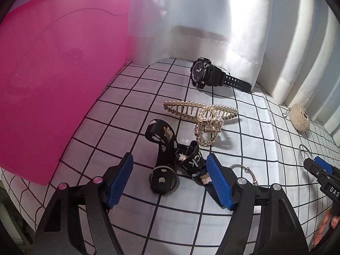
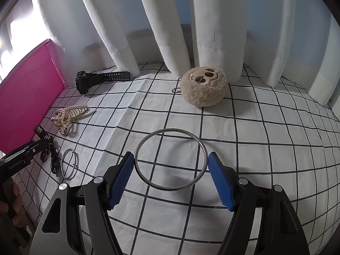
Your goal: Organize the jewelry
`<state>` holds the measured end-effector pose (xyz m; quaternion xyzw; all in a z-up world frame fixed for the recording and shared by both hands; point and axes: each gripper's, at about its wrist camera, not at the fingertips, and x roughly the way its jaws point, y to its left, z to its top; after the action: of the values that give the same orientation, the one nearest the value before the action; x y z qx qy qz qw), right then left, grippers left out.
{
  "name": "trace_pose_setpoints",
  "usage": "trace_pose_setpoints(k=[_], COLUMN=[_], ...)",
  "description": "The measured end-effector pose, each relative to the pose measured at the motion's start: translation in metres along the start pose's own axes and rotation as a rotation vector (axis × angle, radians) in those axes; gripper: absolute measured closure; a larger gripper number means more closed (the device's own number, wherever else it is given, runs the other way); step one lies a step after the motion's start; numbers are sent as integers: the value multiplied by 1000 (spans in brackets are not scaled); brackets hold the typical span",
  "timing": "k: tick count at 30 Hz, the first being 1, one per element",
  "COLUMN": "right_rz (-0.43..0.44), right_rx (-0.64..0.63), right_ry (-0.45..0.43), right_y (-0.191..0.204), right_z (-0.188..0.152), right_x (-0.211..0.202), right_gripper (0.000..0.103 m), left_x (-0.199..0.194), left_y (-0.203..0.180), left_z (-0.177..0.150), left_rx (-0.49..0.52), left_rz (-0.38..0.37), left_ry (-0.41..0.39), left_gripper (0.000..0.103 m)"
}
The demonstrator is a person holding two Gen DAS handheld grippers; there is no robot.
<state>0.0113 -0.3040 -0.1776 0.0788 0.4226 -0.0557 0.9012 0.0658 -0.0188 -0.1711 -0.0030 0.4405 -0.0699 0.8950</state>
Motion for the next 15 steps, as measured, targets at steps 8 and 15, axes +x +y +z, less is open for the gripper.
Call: trace_pose_setpoints(k=[8,15], right_rz=[0,0], right_rx=[3,3], right_ry=[5,6], right_y=[-1,0], right_z=[1,3], right_x=[4,4], right_gripper=[34,34], left_x=[15,15], left_y=[-7,-8], left_z=[2,0], left_rx=[22,13], left_rz=[9,-59], left_ry=[-4,14], left_gripper=[32,72])
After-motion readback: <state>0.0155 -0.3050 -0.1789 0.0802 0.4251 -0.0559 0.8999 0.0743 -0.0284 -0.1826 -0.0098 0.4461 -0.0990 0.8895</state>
